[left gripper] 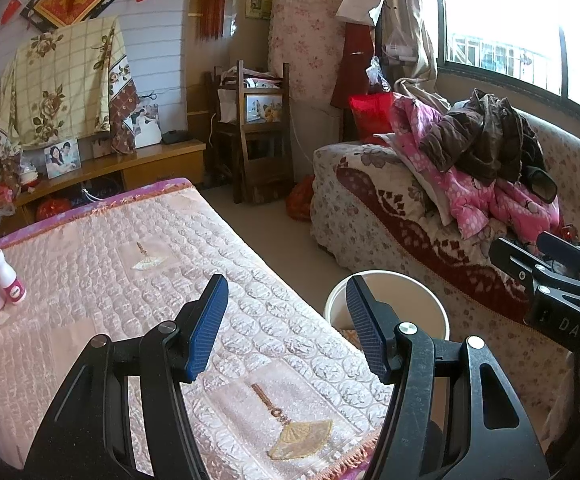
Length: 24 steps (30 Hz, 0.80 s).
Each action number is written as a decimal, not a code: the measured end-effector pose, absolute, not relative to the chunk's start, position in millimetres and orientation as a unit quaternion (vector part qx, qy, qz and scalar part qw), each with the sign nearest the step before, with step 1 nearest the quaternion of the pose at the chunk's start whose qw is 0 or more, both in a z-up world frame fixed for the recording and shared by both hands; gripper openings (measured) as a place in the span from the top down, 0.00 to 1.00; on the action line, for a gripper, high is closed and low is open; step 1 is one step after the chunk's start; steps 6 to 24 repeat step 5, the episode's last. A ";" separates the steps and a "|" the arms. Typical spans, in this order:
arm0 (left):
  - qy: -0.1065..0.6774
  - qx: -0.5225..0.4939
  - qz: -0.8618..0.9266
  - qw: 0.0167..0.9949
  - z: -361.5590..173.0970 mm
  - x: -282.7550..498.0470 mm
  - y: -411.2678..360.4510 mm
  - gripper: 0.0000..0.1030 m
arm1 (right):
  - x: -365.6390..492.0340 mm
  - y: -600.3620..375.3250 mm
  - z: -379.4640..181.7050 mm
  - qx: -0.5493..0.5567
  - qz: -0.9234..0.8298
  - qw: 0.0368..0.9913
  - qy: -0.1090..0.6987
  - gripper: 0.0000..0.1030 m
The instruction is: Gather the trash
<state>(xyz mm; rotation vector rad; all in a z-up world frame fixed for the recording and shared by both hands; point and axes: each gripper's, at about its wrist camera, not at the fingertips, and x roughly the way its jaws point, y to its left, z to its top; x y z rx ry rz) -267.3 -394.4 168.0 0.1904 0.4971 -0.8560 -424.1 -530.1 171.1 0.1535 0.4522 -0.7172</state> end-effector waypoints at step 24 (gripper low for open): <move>0.238 0.095 -0.403 0.879 161.9 -263.9 -390.9 0.42 | -416.4 -526.8 174.1 0.074 -0.345 0.908 0.226 0.20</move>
